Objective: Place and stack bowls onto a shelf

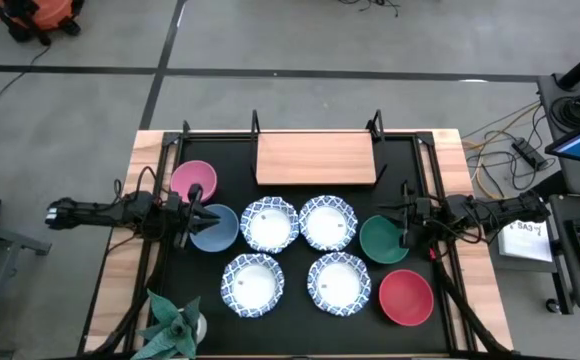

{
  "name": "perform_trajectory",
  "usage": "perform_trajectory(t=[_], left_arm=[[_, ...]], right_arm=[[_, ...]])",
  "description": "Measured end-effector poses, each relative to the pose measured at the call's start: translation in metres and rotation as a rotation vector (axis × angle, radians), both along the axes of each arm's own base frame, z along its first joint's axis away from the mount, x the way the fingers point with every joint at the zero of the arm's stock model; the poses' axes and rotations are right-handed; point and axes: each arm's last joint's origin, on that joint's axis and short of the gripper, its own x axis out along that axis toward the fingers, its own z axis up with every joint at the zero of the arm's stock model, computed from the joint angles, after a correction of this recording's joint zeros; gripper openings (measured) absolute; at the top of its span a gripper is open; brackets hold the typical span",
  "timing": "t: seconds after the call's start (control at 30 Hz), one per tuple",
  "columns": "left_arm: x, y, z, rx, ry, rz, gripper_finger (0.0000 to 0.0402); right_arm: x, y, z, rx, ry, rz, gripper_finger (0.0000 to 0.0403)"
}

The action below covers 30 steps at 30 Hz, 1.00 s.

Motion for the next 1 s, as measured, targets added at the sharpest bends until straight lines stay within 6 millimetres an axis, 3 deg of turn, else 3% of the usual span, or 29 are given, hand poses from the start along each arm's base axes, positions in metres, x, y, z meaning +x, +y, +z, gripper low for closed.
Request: perform_trajectory(t=[0.23,0.43,0.63,0.83,1.0], left_arm=[[0.0,0.0,0.0,0.0,0.0,0.0,0.0037],[0.0,0.0,0.001,-0.01,-0.014,-0.001,0.0037],[-0.002,0.0,0.01,-0.233,-0.077,-0.044,0.0037],[-0.006,0.001,0.023,-0.236,-0.225,-0.032,0.0037],[-0.013,0.002,0.036,-0.212,-0.383,-0.015,0.0037]], right_arm=[[0.0,0.0,0.002,0.008,-0.02,-0.002,0.0068],[-0.003,-0.001,0.021,0.188,-0.231,-0.008,0.0068],[-0.001,-0.001,0.028,0.199,-0.253,-0.005,0.0068],[0.003,-0.001,0.062,0.154,-0.262,-0.029,0.0068],[0.019,0.0,0.086,0.122,-0.201,-0.091,0.0068]])
